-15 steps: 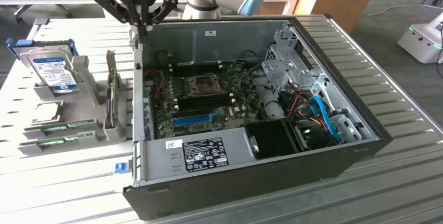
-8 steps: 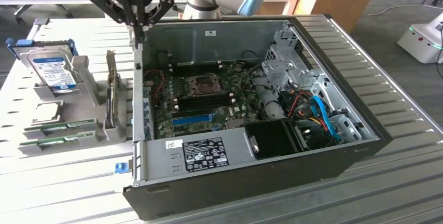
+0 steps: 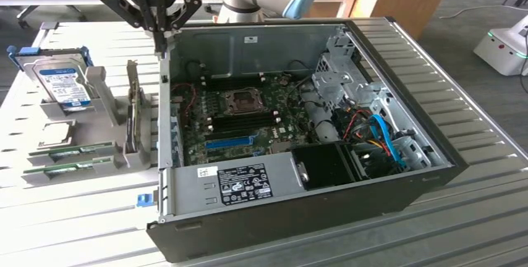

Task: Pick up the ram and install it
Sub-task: 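Reach for the ram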

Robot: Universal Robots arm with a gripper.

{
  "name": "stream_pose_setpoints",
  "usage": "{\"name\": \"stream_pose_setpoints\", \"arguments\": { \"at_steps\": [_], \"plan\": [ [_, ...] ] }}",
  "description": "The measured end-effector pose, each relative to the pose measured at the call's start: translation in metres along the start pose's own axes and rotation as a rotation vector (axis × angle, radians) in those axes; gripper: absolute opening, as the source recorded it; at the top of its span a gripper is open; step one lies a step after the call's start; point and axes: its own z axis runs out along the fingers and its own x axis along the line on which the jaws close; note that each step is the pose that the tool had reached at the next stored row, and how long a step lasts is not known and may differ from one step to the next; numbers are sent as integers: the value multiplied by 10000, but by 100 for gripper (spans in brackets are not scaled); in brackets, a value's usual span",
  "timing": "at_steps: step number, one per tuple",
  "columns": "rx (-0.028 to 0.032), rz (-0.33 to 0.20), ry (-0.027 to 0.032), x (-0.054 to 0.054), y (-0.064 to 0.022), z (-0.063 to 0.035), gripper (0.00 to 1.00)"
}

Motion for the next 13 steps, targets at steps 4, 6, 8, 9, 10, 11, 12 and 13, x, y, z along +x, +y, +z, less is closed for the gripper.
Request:
{"name": "stream_pose_setpoints", "arguments": {
  "at_steps": [4,6,8,9,10,11,12,13],
  "plan": [
    [-1,1,12,33,-2,2,11],
    [1,-1,13,37,-3,2,11],
    [0,0,13,38,-3,2,11],
    [1,0,13,38,-3,2,11],
    [0,1,13,39,-3,2,11],
    [0,1,13,42,-3,2,11],
    [0,3,13,48,-4,2,11],
    [1,2,14,56,-5,2,11]
  ]
}}
